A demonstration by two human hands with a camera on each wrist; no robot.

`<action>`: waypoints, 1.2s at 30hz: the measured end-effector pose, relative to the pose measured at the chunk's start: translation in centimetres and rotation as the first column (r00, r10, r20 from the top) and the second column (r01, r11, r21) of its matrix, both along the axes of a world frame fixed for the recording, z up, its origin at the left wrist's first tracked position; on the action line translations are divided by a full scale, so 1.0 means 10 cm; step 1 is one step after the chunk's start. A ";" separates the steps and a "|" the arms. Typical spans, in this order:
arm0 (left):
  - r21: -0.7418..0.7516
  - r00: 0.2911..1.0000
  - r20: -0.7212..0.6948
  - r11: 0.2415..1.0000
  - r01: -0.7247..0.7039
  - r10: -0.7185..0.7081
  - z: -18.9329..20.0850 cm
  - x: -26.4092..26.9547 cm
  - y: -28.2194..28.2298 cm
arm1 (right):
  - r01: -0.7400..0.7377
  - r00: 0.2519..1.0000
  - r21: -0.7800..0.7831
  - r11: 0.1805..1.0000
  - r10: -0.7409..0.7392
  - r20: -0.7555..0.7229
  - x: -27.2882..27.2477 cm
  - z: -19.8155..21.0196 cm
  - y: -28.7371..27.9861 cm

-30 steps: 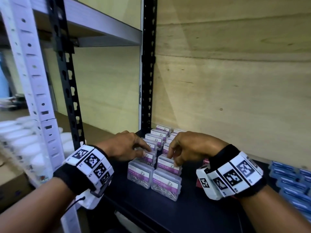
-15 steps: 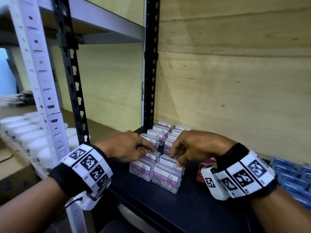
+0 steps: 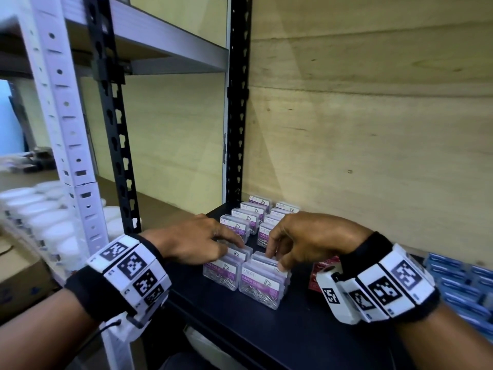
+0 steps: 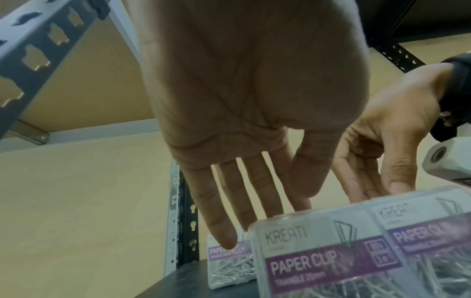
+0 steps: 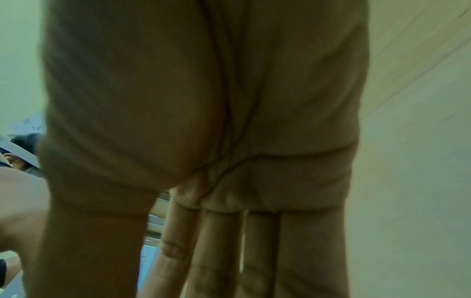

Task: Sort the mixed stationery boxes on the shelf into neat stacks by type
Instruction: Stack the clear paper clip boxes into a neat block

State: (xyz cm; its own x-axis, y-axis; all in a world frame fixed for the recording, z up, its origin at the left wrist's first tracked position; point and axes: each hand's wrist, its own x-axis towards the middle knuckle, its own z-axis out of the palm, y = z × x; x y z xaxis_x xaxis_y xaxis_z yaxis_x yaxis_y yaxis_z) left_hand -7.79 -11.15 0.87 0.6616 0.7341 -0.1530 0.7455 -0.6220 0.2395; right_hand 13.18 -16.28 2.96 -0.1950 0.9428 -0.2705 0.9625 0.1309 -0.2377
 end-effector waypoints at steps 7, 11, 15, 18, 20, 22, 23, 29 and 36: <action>0.035 0.987 -0.144 0.996 0.079 -0.074 -0.02 -0.02 0.01 | 0.021 1.000 -0.067 0.998 -0.019 0.021 -0.04 0.00 -0.03; 0.126 0.989 -0.083 0.983 0.131 -0.121 -0.08 -0.02 0.05 | 0.024 0.999 -0.095 0.995 -0.021 0.033 -0.07 -0.03 -0.03; 0.172 0.990 -0.033 0.975 0.138 -0.134 -0.13 -0.02 0.10 | 0.029 0.997 -0.081 0.996 -0.023 0.070 -0.09 -0.03 -0.02; 0.178 0.992 -0.013 0.976 0.127 -0.127 -0.16 -0.02 0.12 | 0.021 0.996 -0.057 0.998 -0.016 0.091 -0.10 -0.03 -0.02; 0.180 0.992 0.006 0.976 0.121 -0.124 -0.19 -0.02 0.13 | 0.017 0.995 -0.050 0.999 -0.012 0.100 -0.10 -0.03 -0.02; 0.184 0.992 0.009 0.975 0.122 -0.126 -0.20 -0.02 0.13 | 0.013 0.994 -0.045 0.999 -0.007 0.110 -0.11 -0.03 -0.03; 0.182 0.993 0.005 0.976 0.117 -0.120 -0.19 -0.01 0.14 | 0.011 0.993 -0.042 0.999 -0.006 0.114 -0.12 -0.03 -0.04; 0.143 0.994 -0.026 0.984 0.106 -0.103 -0.13 0.02 0.13 | 0.004 0.996 -0.054 0.999 0.001 0.089 -0.12 -0.03 -0.04; -0.083 0.998 0.047 0.996 0.045 -0.041 0.03 -0.02 0.23 | -0.017 0.997 -0.052 0.998 0.021 0.076 -0.09 0.00 0.01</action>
State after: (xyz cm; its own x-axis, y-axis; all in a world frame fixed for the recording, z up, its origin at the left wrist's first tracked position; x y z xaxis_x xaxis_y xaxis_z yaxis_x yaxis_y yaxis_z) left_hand -7.99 -8.89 1.18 0.6997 0.6907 -0.1825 0.7060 -0.6293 0.3248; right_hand 12.30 -16.21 3.00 -0.1898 0.9234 -0.3336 0.9755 0.1389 -0.1707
